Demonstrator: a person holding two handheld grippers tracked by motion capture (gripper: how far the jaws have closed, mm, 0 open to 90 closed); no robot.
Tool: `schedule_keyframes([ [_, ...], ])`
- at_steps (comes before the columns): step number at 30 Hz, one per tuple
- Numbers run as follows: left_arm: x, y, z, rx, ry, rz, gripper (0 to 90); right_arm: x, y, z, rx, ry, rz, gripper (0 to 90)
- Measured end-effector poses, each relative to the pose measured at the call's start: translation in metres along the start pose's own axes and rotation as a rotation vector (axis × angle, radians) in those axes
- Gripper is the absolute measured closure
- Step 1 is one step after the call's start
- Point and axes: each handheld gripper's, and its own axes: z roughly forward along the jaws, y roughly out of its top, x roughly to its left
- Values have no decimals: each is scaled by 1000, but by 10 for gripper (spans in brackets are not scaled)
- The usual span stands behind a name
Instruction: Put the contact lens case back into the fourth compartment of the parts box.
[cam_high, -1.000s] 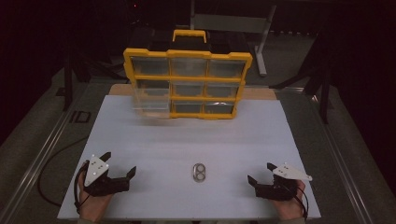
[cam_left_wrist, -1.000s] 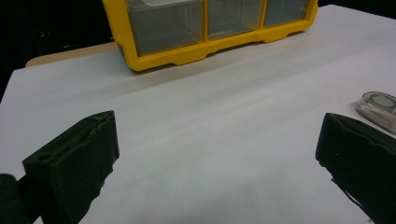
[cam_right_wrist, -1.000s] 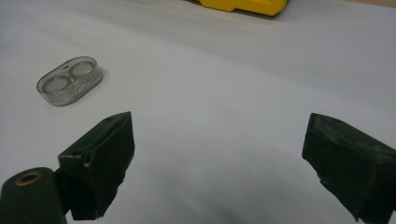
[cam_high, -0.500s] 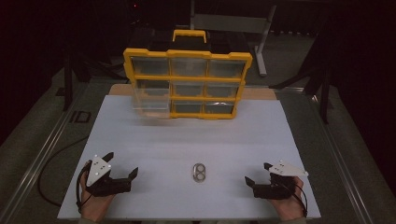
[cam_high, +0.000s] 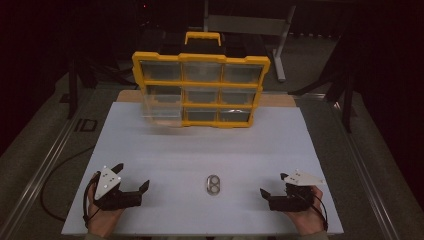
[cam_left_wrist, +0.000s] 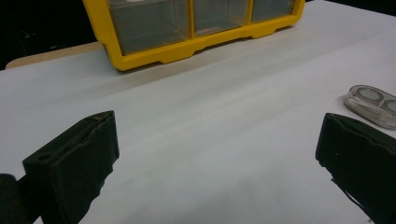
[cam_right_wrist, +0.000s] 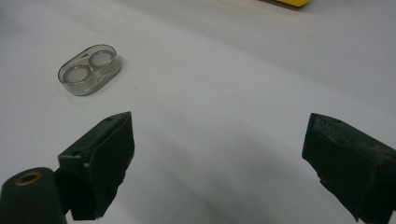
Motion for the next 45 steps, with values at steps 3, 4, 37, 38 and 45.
schedule_keyframes([
  [3, 0, 0, 0, -1, -3, 2, 1, 2, 4, 0, 9, 0, -13, 88],
  [4, -1, 0, 0, 0, -3, 4, 1, 2, 6, 0, 9, 2, -15, 88],
  [37, -2, 0, 4, 9, -17, 11, 1, 21, 48, 24, 156, 72, -84, 87],
  [38, -2, 0, 4, 9, -17, 12, 1, 21, 49, 24, 160, 74, -88, 87],
  [45, -2, 0, 5, 9, -18, 13, 1, 27, 60, 32, 189, 94, -107, 87],
])
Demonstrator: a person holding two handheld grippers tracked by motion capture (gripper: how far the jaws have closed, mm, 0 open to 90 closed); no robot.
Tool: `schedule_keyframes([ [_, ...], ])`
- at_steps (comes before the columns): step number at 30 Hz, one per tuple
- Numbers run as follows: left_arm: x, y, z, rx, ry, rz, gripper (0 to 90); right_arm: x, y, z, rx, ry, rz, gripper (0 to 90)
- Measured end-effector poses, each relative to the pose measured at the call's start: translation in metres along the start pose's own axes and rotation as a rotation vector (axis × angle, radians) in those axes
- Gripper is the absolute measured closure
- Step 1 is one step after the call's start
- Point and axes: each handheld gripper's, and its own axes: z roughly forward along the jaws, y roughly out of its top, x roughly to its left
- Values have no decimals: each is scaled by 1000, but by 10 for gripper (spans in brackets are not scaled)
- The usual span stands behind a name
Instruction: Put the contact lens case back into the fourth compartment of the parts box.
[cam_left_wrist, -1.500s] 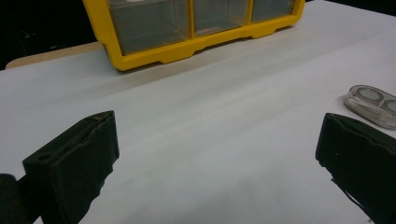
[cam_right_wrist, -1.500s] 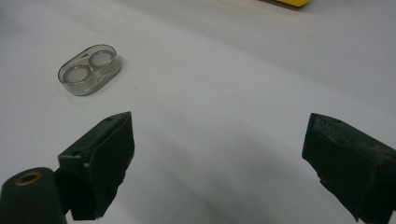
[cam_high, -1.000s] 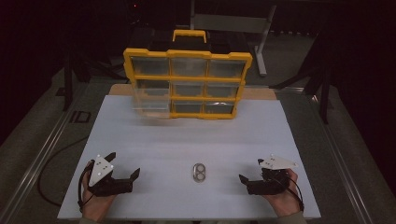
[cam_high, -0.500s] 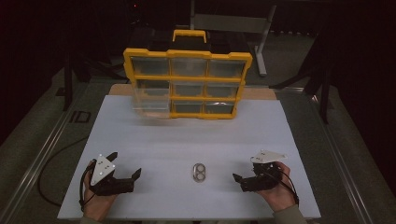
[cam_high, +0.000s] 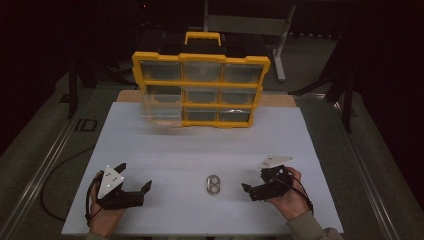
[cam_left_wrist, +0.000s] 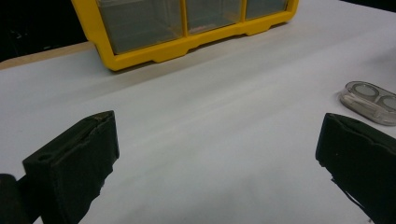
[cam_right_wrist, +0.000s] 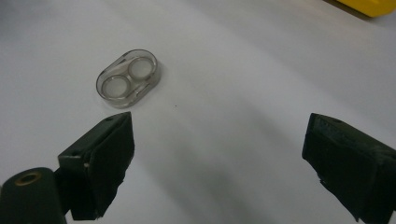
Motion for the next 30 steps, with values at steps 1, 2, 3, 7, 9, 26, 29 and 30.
schedule_keyframes([
  [1, 0, 0, 0, 0, 0, 1, 1, 1, 2, 1, 3, 3, -4, 87],
  [2, 0, 0, 0, 0, 0, 1, 1, 2, 3, 2, 7, 5, -7, 87],
  [3, 0, 0, 0, 0, -1, 1, 1, 3, 5, 3, 12, 9, -11, 87],
  [7, 0, 0, 0, 1, -1, 3, 1, 5, 10, 5, 22, 13, -20, 87],
  [9, 0, 0, 0, 1, 0, 3, 1, 6, 14, 7, 28, 18, -24, 87],
  [26, 0, 0, 0, 4, 2, 8, 1, 19, 40, 23, 74, 44, -57, 86],
  [29, 0, 0, 0, 4, 3, 8, 1, 21, 44, 26, 84, 48, -58, 87],
  [30, 0, 0, 0, 4, 4, 8, 1, 21, 45, 27, 90, 49, -59, 86],
])
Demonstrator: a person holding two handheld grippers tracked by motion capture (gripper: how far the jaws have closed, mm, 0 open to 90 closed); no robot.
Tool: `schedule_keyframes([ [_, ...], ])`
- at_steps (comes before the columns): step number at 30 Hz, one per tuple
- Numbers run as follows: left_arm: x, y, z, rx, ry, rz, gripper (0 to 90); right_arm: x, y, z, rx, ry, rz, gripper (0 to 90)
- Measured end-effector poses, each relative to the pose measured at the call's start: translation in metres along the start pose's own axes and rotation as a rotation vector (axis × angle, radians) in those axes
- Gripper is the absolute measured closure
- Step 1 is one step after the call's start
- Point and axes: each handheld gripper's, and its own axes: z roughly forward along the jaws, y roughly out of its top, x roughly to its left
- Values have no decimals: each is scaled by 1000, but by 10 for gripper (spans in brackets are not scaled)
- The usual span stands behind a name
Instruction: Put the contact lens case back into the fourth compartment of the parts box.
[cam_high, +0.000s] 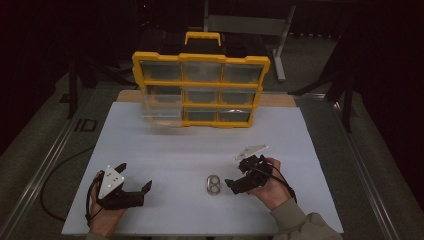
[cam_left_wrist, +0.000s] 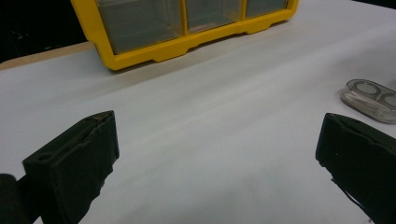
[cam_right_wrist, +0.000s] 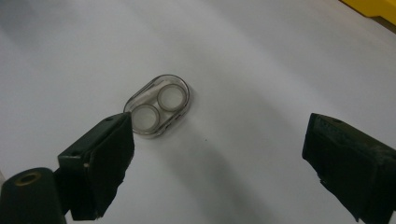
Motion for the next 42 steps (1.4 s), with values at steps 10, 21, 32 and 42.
schedule_keyframes([
  [10, 0, 0, 0, -1, 0, 0, 1, 6, 14, 10, 31, 5, -17, 87],
  [21, 0, 0, 0, 0, -1, 1, 1, 16, 29, 24, 65, 8, -19, 87],
  [32, 0, 0, 0, 1, -1, 3, 1, 29, 37, 48, 127, 12, -33, 86],
  [42, -1, 0, 0, 3, 1, 7, 1, 36, 35, 77, 206, 2, -14, 88],
])
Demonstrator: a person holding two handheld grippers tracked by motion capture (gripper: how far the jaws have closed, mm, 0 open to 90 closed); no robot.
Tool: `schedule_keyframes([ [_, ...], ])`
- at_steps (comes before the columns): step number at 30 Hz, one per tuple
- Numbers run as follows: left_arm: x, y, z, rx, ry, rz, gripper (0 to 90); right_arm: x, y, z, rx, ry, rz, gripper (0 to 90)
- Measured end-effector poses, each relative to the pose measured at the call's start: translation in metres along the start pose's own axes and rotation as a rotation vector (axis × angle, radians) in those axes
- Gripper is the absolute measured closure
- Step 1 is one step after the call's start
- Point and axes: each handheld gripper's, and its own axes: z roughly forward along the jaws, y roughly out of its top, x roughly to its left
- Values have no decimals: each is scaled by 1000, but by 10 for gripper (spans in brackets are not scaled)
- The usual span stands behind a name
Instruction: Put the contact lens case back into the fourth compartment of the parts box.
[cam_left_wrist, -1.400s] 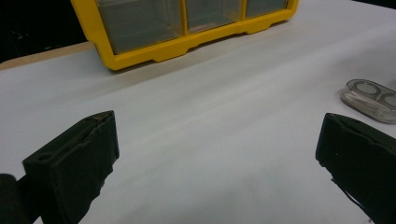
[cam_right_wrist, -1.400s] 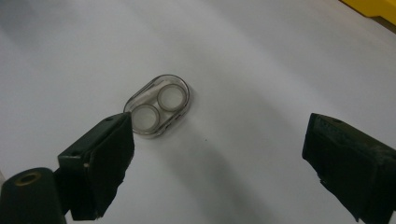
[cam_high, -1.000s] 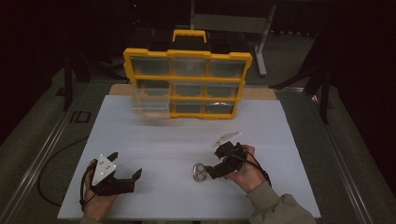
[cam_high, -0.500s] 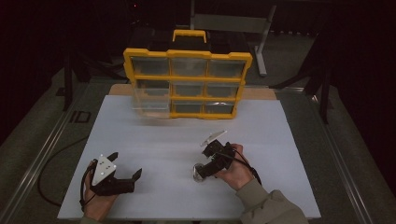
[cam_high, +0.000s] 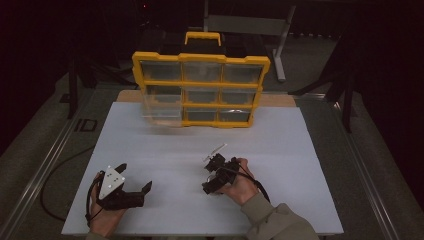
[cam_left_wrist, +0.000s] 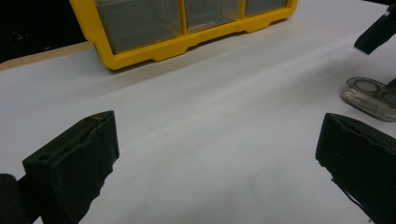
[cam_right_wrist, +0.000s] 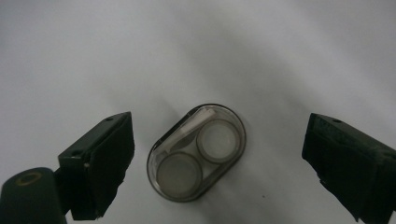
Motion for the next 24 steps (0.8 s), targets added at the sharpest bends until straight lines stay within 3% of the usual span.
schedule_keyframes([
  [4, 0, 0, 0, 2, -1, 3, 1, 4, 2, 11, 31, -21, 10, 96],
  [9, 0, 0, 0, 1, -1, 3, 1, 6, 1, 17, 82, -42, 9, 178],
  [14, 0, 0, 0, 3, -2, 4, 1, 5, -5, 14, 113, 21, 17, 338],
  [19, -1, 0, 0, 4, -3, 7, 1, 1, -8, 15, 129, 46, 23, 374],
  [22, -1, 0, 0, 4, -3, 6, 1, -2, -8, 14, 132, 37, 19, 480],
  [24, -1, 0, 0, 3, -4, 6, 1, -5, -8, 13, 126, 49, 31, 484],
])
